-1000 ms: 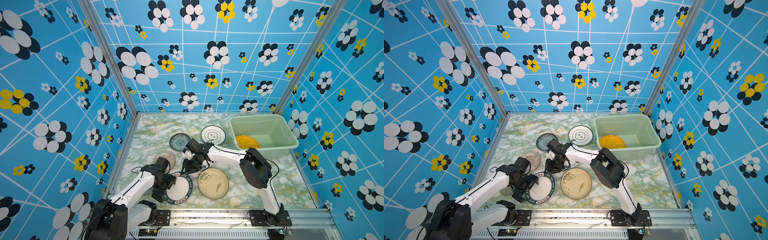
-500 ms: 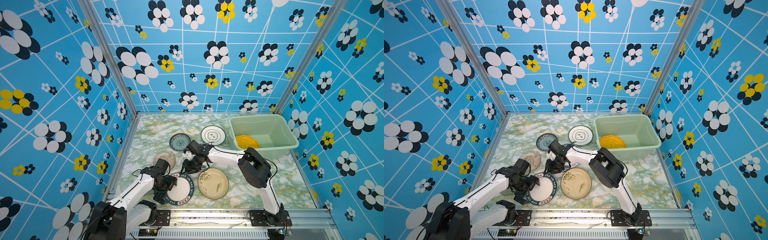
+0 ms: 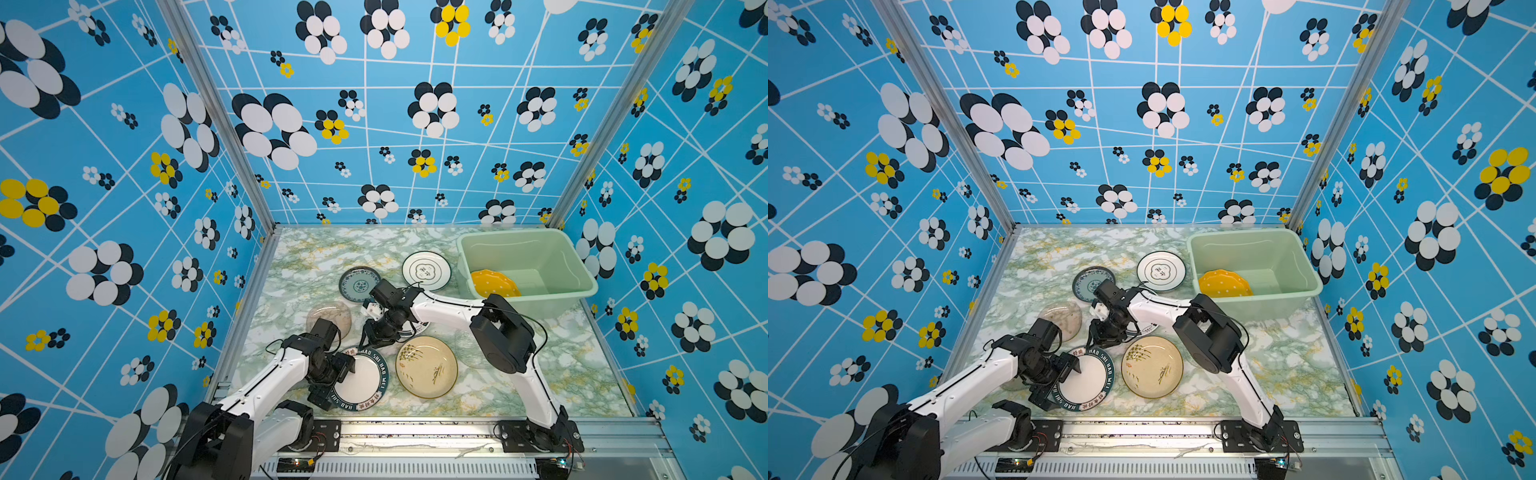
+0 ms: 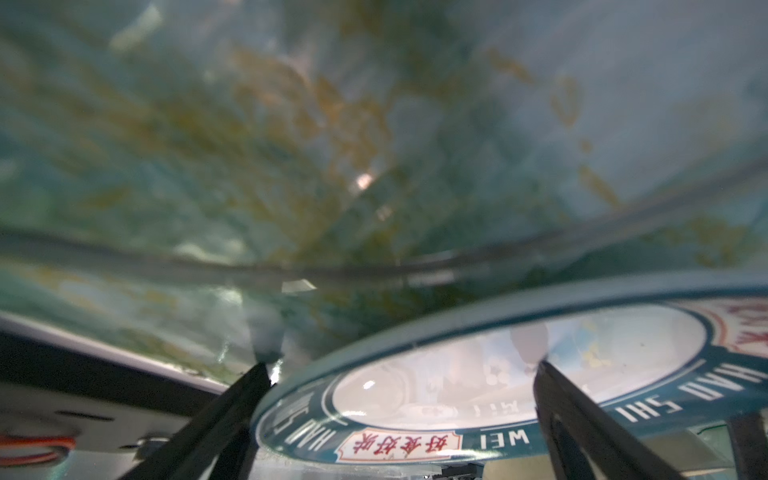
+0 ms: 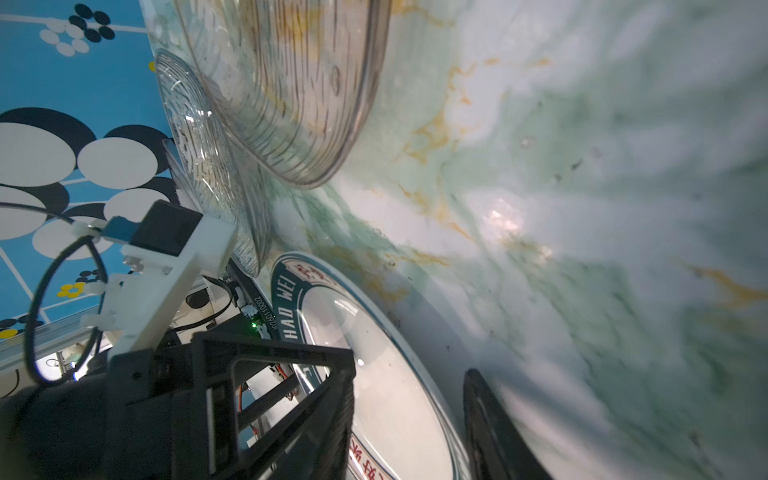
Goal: Place the plates into the plastic bin on the countertop
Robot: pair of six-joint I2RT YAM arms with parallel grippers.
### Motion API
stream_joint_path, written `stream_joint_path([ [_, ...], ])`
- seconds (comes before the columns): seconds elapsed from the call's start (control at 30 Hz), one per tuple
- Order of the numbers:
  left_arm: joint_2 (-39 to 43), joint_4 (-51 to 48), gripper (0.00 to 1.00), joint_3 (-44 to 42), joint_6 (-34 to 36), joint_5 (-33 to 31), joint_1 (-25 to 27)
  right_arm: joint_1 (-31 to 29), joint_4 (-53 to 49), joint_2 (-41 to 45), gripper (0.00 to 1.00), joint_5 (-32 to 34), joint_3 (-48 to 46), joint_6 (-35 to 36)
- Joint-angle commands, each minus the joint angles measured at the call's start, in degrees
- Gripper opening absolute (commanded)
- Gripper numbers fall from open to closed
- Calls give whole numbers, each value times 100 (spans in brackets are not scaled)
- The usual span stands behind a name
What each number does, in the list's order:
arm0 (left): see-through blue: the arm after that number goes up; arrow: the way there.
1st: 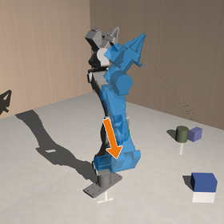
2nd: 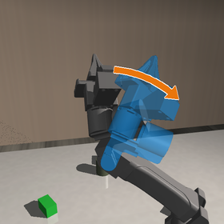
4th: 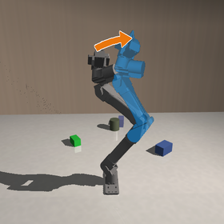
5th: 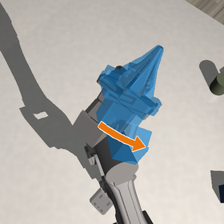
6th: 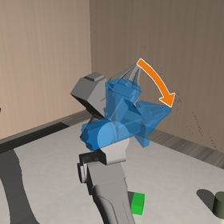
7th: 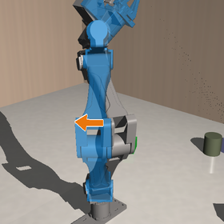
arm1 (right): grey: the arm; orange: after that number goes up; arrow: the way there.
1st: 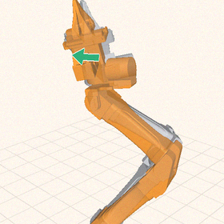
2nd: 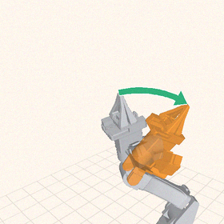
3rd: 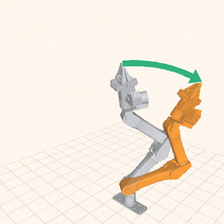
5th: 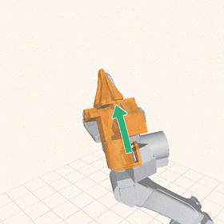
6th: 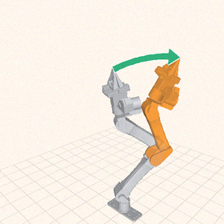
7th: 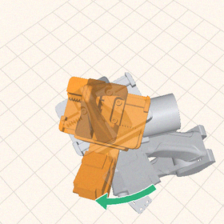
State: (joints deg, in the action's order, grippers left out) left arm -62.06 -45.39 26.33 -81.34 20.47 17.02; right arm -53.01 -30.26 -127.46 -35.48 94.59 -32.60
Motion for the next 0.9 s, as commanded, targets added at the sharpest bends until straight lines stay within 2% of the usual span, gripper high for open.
stream_joint_path([
  [0.0, -51, 927, 99, 348, 424, -337, 30, -258, -1258, -227, 47, -546, 413, 686],
  [0.1, -79, 731, 100, 540, 709, -550, 38, -214, -1825, -355, 50, -492, 684, 1139],
  [0.2, 66, 753, 97, 579, 872, -777, 32, -161, -2244, -469, 50, -487, 878, 1482],
  [0.4, 274, 1189, 91, 373, 906, -793, 29, -139, -2413, -506, 50, -751, 949, 1766],
  [0.53, 247, 1351, 89, 284, 815, -720, 25, -134, -2167, -414, 49, -840, 850, 1661],
  [0.77, 354, 1383, 87, 294, 742, -681, 22, -139, -1120, -131, 46, -1132, 613, 945],
  [0.87, 387, 1383, 87, 307, 726, -659, 28, -137, -1001, -94, 44, -1142, 648, 815],
])
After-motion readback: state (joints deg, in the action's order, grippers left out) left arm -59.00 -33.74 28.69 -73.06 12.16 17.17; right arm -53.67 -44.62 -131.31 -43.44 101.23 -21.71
